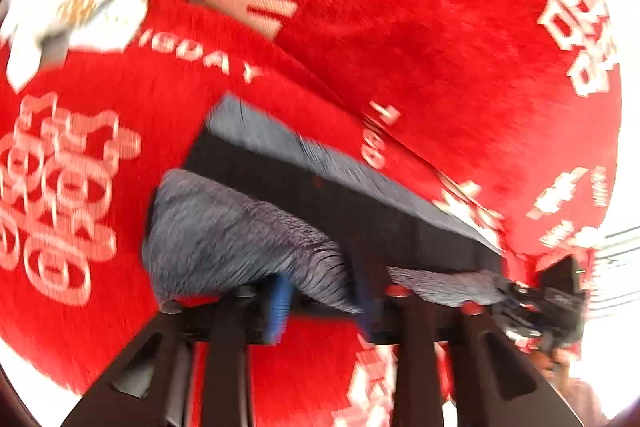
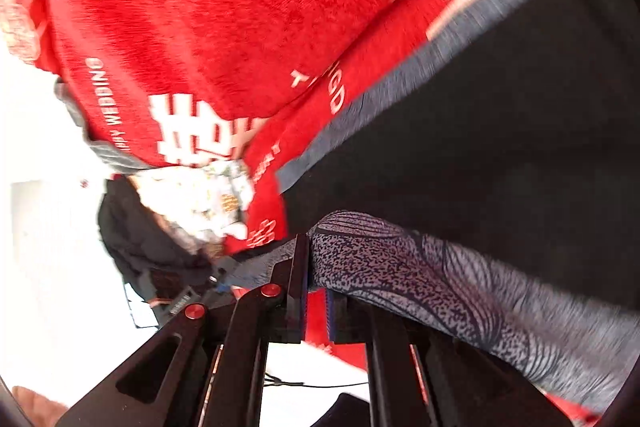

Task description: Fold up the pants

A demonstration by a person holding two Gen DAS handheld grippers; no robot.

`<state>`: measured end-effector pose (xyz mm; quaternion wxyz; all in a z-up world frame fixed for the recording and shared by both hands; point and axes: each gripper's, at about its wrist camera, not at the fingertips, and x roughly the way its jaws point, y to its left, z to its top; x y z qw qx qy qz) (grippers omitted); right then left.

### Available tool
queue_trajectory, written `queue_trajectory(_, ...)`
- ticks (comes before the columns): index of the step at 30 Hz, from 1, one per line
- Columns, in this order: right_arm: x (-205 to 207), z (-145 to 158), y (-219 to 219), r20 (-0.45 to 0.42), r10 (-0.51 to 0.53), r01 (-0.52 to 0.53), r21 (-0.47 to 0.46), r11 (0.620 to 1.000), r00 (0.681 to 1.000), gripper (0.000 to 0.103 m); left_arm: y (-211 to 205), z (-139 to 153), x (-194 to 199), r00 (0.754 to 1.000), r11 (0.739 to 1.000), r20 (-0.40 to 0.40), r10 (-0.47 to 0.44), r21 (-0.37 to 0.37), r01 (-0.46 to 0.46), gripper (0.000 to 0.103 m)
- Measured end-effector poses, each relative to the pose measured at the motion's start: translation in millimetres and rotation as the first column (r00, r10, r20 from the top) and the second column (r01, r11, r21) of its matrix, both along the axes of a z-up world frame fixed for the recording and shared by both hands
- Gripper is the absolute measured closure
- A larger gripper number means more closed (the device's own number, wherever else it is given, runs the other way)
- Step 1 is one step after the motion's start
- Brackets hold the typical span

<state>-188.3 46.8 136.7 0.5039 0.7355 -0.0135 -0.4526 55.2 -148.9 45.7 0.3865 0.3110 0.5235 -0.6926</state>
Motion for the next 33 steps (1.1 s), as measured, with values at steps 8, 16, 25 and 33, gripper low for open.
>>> queue_trajectory(8,-38,-88,-85,-0.054,0.067,-0.060,0.134,0.989,0.996,0.089,-77,-72,-38,0.965,0.993,0.234,0.116,-0.015,-0.115,0.017)
queue_trajectory(16,-38,-93,-99,-0.046,0.112,-0.106,0.130,0.986,0.993,0.045,-82,-54,-24,0.904,0.982,0.385,0.186,-0.041,-0.185,0.017)
queue_trajectory(25,-82,-3,3,-0.133,0.040,-0.030,0.075,0.997,0.990,0.032,19,-10,-167,0.917,0.947,0.237,-0.320,0.078,0.310,0.017)
queue_trajectory(33,-147,2,198,-0.188,-0.187,0.234,0.275,0.932,0.964,0.032,138,-29,-324,0.815,0.796,0.009,-0.580,0.218,0.564,0.017)
